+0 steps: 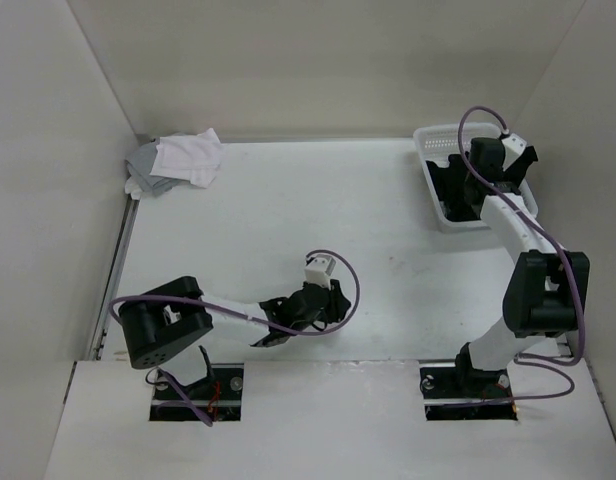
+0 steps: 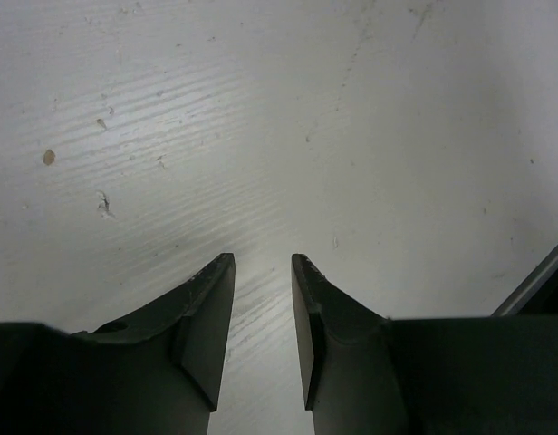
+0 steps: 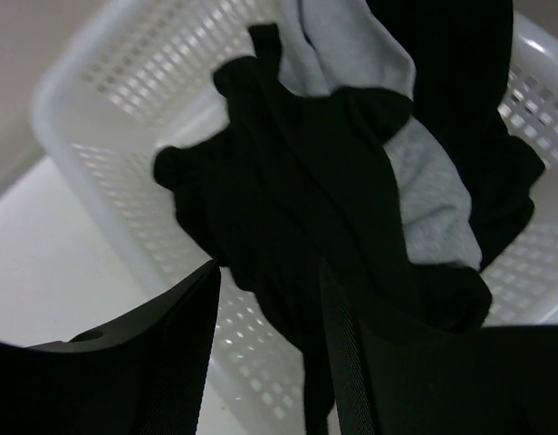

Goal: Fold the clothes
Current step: Grab the tank top from the pile

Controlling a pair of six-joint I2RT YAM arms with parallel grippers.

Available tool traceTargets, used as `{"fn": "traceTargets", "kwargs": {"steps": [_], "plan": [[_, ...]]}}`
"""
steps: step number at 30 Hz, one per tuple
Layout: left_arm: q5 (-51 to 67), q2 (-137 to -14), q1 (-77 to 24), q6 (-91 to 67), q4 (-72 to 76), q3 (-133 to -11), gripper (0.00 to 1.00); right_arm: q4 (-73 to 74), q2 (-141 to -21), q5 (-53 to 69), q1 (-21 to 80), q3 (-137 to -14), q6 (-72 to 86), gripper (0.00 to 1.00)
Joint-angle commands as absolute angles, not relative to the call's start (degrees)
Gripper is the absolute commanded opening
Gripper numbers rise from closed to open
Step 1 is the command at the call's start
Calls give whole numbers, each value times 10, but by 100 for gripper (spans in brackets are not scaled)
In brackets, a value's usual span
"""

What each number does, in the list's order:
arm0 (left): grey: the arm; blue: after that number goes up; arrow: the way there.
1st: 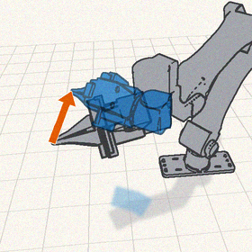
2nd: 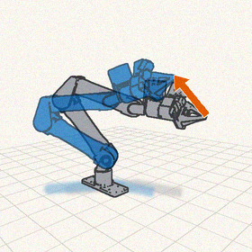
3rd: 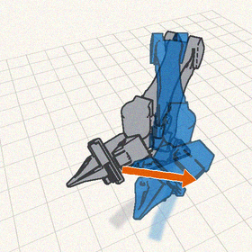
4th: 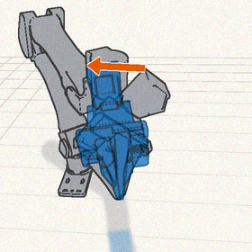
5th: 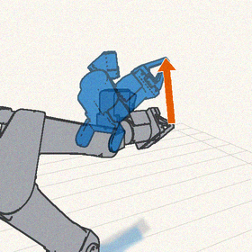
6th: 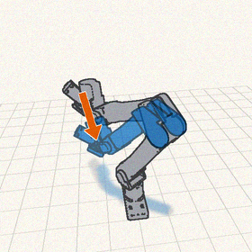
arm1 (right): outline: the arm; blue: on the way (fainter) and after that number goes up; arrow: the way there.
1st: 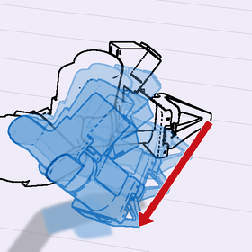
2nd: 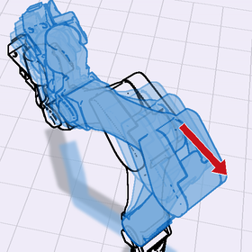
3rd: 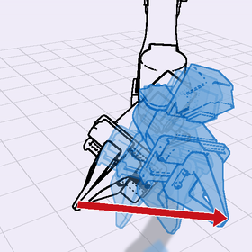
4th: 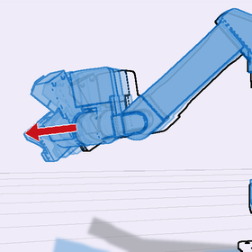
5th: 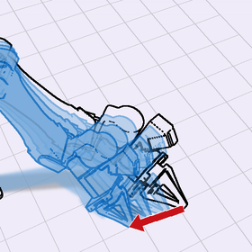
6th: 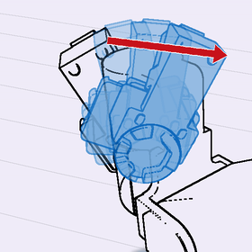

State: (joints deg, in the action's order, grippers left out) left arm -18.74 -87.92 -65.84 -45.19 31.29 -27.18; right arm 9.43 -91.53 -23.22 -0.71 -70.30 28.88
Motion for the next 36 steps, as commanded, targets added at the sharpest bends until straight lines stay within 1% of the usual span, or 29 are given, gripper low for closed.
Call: {"fn": "traceTargets", "kwargs": {"steps": [1, 6, 10, 11, 12, 13, 15, 16, 17, 23, 29, 33, 36], "plan": [[-160, -894, -663, -456, 402, -278, 31, 130, -906, -245, -7, -702, 282, 53], [-113, -926, -661, -463, 431, -283, 31, 120, -910, -238, -6, -677, 292, 54], [-105, -937, -660, -473, 439, -283, 31, 124, -949, -222, -6, -698, 291, 51], [-105, -938, -660, -475, 439, -281, 31, 129, -956, -221, -6, -701, 294, 48], [-105, -938, -658, -477, 440, -280, 31, 127, -958, -223, -6, -700, 294, 38], [-105, -936, -656, -478, 441, -279, 31, 123, -958, -225, -6, -697, 294, 31], [-105, -935, -652, -480, 441, -278, 31, 112, -948, -237, -6, -687, 300, 8], [-105, -934, -650, -481, 441, -278, 31, 105, -939, -245, -6, -681, 303, 2], [-105, -933, -649, -482, 439, -278, 31, 97, -926, -249, -6, -675, 304, 0], [-103, -905, -639, -483, 425, -279, 31, 61, -764, -279, 7, -631, 318, 0], [-93, -834, -587, -475, 383, -294, 32, 78, -630, -262, 49, -656, 309, 0], [-84, -787, -531, -480, 360, -291, 34, 81, -574, -238, 108, -686, 301, 0], [-90, -735, -474, -489, 330, -278, 35, 69, -548, -217, 186, -721, 285, 0]]}}
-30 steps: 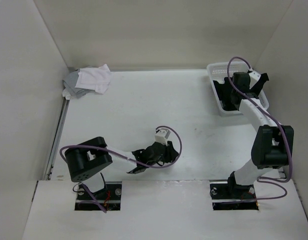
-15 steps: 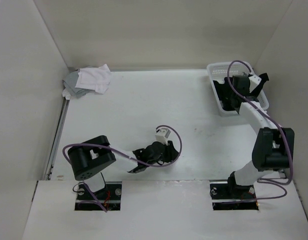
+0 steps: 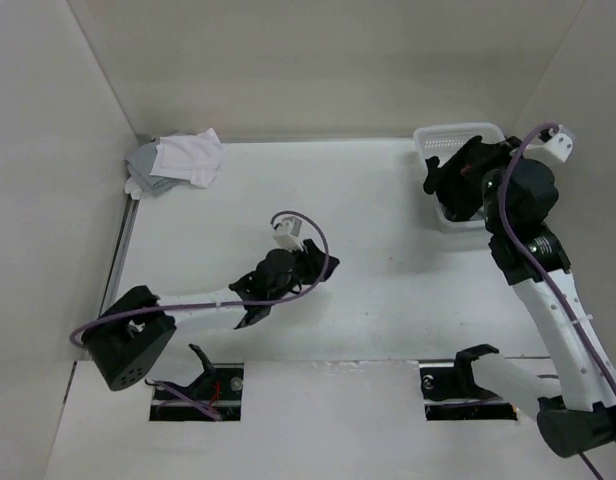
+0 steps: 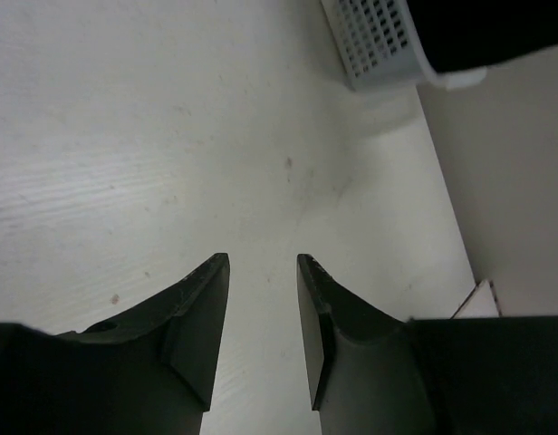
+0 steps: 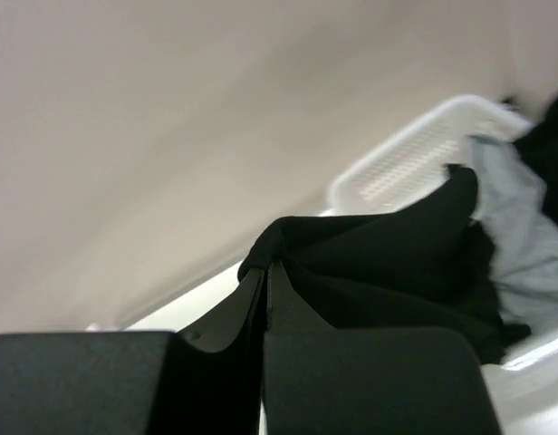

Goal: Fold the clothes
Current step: Grab the tank top from the pile, then flatten the tank top out

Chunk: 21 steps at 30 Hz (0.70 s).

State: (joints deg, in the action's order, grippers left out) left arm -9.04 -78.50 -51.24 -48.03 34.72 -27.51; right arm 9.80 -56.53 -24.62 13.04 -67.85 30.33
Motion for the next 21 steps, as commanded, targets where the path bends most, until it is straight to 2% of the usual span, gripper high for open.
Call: {"fn": "traceTargets", "kwargs": {"steps": [1, 10, 13, 14, 17, 21], "plan": [[-95, -716, -454, -493, 317, -273, 35, 62, -542, -212, 219, -737, 275, 0], [-103, -588, -310, -510, 227, -241, 37, 5, -553, -215, 569, -913, 130, 0], [-109, -529, -264, -518, 198, -232, 38, -12, -563, -251, 637, -923, 84, 0], [-112, -471, -222, -526, 168, -222, 40, -17, -572, -255, 629, -892, 94, 1], [-111, -433, -193, -527, 146, -216, 42, -22, -579, -242, 592, -846, 139, 2], [-99, -391, -145, -526, 105, -213, 44, -67, -621, -127, 493, -727, 268, 2]]}}
